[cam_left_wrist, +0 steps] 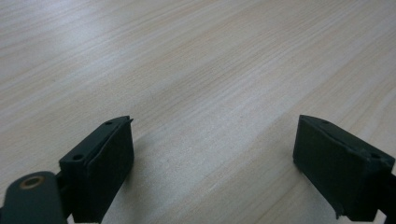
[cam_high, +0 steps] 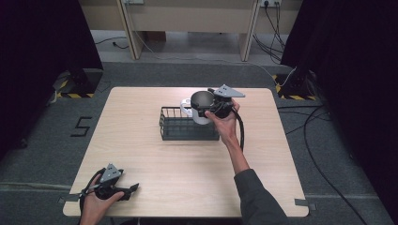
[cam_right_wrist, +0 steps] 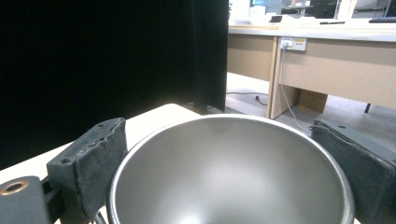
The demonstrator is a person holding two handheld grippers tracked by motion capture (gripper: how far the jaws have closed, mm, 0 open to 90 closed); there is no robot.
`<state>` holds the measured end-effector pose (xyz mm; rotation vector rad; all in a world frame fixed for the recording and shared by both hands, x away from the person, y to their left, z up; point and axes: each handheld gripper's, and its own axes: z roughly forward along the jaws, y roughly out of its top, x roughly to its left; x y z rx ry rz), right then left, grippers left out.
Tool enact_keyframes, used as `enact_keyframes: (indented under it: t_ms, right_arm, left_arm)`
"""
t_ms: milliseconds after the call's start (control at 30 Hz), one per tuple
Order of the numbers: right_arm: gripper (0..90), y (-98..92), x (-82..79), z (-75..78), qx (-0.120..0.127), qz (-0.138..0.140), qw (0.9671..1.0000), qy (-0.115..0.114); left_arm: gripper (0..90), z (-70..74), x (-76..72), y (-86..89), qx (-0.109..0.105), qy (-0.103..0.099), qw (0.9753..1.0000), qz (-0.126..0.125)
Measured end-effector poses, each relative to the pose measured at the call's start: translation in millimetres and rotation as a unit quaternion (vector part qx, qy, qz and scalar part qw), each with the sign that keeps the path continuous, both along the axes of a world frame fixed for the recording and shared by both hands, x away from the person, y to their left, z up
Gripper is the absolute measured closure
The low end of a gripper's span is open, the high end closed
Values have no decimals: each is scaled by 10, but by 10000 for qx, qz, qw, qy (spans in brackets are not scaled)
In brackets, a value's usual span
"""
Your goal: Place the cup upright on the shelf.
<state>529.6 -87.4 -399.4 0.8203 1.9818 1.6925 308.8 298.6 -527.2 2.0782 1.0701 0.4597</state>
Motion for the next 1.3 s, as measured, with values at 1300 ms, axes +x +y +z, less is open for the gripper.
enact_keyframes:
  t_ms: [1300]
  right_arm:
    - [87, -24, 74, -287, -165, -164, 9994, 261]
  left_arm:
    - [116, 0, 0, -1, -5, 1, 10000, 1]
